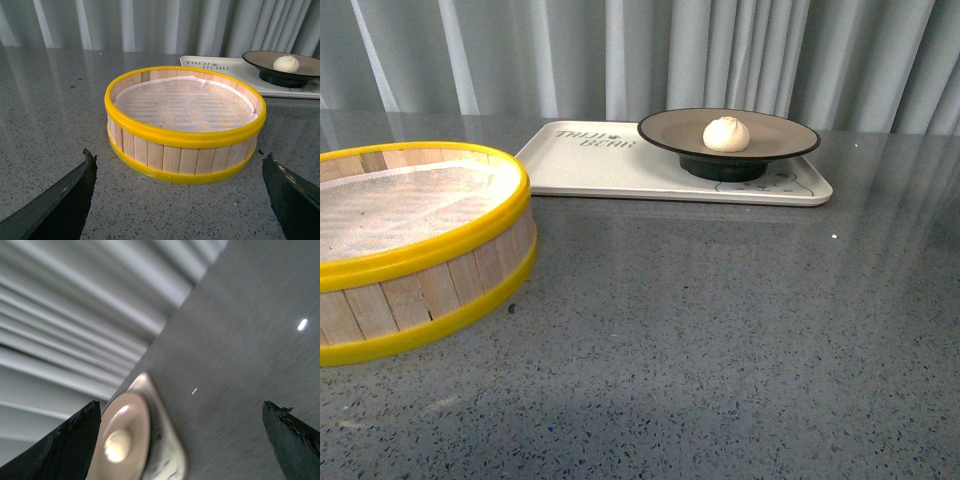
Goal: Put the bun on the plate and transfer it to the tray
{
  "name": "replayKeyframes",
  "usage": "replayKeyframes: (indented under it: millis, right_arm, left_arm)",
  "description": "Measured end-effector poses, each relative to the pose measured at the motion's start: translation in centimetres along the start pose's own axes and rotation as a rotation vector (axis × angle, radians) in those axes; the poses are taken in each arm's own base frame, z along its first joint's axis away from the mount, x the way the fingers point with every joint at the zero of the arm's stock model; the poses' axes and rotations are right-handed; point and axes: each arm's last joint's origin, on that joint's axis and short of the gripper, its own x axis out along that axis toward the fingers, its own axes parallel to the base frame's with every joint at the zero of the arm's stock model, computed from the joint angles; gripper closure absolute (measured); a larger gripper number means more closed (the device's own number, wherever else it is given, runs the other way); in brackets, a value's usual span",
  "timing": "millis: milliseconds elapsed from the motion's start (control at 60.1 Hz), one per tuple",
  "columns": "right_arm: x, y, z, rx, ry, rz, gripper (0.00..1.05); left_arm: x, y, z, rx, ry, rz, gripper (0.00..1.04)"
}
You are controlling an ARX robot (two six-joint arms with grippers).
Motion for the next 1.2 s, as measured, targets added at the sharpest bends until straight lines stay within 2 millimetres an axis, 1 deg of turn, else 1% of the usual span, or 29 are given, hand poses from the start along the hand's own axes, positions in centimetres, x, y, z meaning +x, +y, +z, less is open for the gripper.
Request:
replayKeyframes:
  millis: [33,83,116,133,166,183,216,250,283,333,349,366,399,499,532,582,599,616,632,665,715,782,865,982,1032,1098,1198]
  right_arm:
    - [-2.1,-0.5,1.2,-0.082,-0.098,-0.014,0.08]
    - [-4.2,-0.9,2.2,-0.185,-0.183,-0.023,0.08]
    - [-6.0,-1.4,3.0,-0.266,-0.258,-0.019,0.08]
    - [-6.5,-1.6,3.2,-0.299,-0.273,-0.019,0.08]
    - [-8.0,-2.1,3.7,-0.386,-0.323,-0.021,0.08]
    - [-8.3,-2.3,3.7,-0.396,-0.334,-0.02,0.08]
    - [-9.6,-3.0,3.9,-0.487,-0.367,-0.023,0.08]
    - [-10.3,-3.5,3.8,-0.544,-0.38,-0.025,0.08]
    - [-11.0,-4.1,3.7,-0.605,-0.365,-0.01,0.1]
    - [-12.1,-5.3,3.1,-0.714,-0.278,0.068,0.18]
    - [-12.5,-5.7,2.6,-0.764,-0.237,0.126,0.22]
    - [-12.7,-6.0,2.3,-0.779,-0.224,0.145,0.23]
    - [-13.7,-6.9,0.9,-0.824,-0.176,0.215,0.31]
    - [-15.8,-9.3,-2.2,-0.879,-0.131,0.251,0.47]
    - [-16.6,-10.3,-3.4,-0.889,-0.125,0.247,0.54]
    - [-17.2,-11.1,-4.5,-0.896,-0.128,0.241,0.61]
    - [-17.5,-11.6,-5.1,-0.899,-0.129,0.24,0.65]
    - [-17.5,-11.6,-5.2,-0.899,-0.131,0.24,0.66]
    - [-17.7,-11.8,-5.6,-0.903,-0.136,0.239,0.71]
    - [-17.9,-11.9,-5.8,-0.906,-0.141,0.241,0.75]
    - [-18.2,-11.9,-6.3,-0.913,-0.153,0.25,0.86]
    - [-18.4,-12.1,-7.1,-0.915,-0.153,0.25,1.03]
    - [-18.7,-12.5,-7.9,-0.921,-0.15,0.253,1.03]
    - [-19.0,-12.6,-8.5,-0.921,-0.154,0.252,1.03]
    - [-19.1,-12.5,-8.9,-0.919,-0.168,0.226,1.03]
    - [-19.3,-12.4,-9.4,-0.921,-0.157,0.249,1.03]
    - [-19.4,-12.5,-9.7,-0.923,-0.151,0.265,1.03]
  left_arm:
    - [0.0,0.0,0.0,0.0,0.0,0.0,0.07]
    - [0.0,0.0,0.0,0.0,0.0,0.0,0.07]
    - [0.0,0.0,0.0,0.0,0.0,0.0,0.07]
    - [0.0,0.0,0.0,0.0,0.0,0.0,0.07]
    - [0.0,0.0,0.0,0.0,0.0,0.0,0.07]
    - [0.0,0.0,0.0,0.0,0.0,0.0,0.07]
    - [0.0,0.0,0.0,0.0,0.0,0.0,0.07]
    - [0.0,0.0,0.0,0.0,0.0,0.0,0.07]
    - [0.0,0.0,0.0,0.0,0.0,0.0,0.07]
    - [0.0,0.0,0.0,0.0,0.0,0.0,0.07]
    - [0.0,0.0,0.0,0.0,0.0,0.0,0.07]
    - [0.0,0.0,0.0,0.0,0.0,0.001,0.07]
    - [0.0,0.0,0.0,0.0,0.0,0.001,0.07]
    - [0.0,0.0,0.0,0.0,0.0,-0.001,0.07]
    - [0.0,0.0,0.0,0.0,0.0,0.0,0.07]
    - [0.0,0.0,0.0,0.0,0.0,0.0,0.07]
    - [0.0,0.0,0.0,0.0,0.0,0.0,0.07]
    - [0.0,0.0,0.0,0.0,0.0,0.0,0.07]
    - [0.0,0.0,0.0,0.0,0.0,0.0,0.07]
    - [0.0,0.0,0.0,0.0,0.0,0.0,0.07]
    - [0.0,0.0,0.0,0.0,0.0,0.0,0.07]
    - [0.0,0.0,0.0,0.0,0.0,0.0,0.07]
    - [0.0,0.0,0.0,0.0,0.0,0.0,0.07]
    - [0.0,0.0,0.0,0.0,0.0,0.0,0.07]
    - [0.0,0.0,0.0,0.0,0.0,0.0,0.07]
    - [0.0,0.0,0.0,0.0,0.0,0.001,0.07]
    - [0.0,0.0,0.0,0.0,0.0,0.0,0.07]
